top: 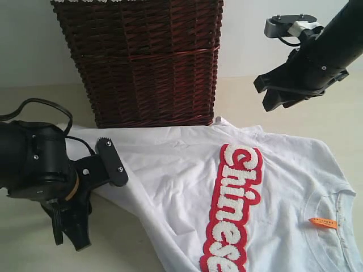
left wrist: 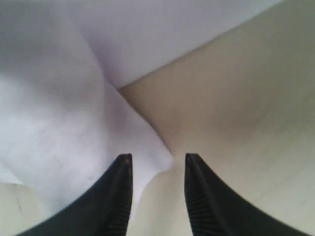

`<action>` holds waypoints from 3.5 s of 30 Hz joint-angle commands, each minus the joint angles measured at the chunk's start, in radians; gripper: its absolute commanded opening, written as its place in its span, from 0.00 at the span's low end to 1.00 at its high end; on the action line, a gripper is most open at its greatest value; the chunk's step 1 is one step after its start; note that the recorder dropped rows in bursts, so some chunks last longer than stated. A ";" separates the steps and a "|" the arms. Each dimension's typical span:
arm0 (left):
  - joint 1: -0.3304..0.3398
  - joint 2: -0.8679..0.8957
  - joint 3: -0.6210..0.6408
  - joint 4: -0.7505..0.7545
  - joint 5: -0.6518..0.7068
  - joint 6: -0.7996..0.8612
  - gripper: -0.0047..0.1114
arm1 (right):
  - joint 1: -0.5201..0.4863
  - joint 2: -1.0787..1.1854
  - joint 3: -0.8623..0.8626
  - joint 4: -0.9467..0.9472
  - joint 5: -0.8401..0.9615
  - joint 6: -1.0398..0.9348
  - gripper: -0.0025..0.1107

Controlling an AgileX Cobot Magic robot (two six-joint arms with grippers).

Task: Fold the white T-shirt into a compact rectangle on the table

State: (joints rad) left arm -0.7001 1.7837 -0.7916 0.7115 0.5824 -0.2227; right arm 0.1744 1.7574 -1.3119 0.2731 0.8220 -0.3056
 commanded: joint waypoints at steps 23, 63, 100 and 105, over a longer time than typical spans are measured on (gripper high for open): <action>0.049 0.124 -0.005 -0.026 0.012 -0.015 0.04 | 0.000 -0.010 -0.003 0.009 -0.005 -0.014 0.37; 0.122 -0.268 0.032 -0.482 0.639 0.828 0.04 | 0.000 -0.010 -0.003 0.049 0.009 -0.048 0.37; 0.283 -0.835 0.294 -0.403 0.639 1.060 0.04 | 0.000 -0.010 -0.003 0.070 0.018 -0.064 0.37; 0.283 -0.832 0.290 -0.421 0.639 1.078 0.04 | 0.000 -0.010 -0.003 0.084 0.017 -0.066 0.37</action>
State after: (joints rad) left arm -0.4229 0.9561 -0.5061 0.2902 1.2208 0.8338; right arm 0.1744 1.7574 -1.3119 0.3444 0.8431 -0.3583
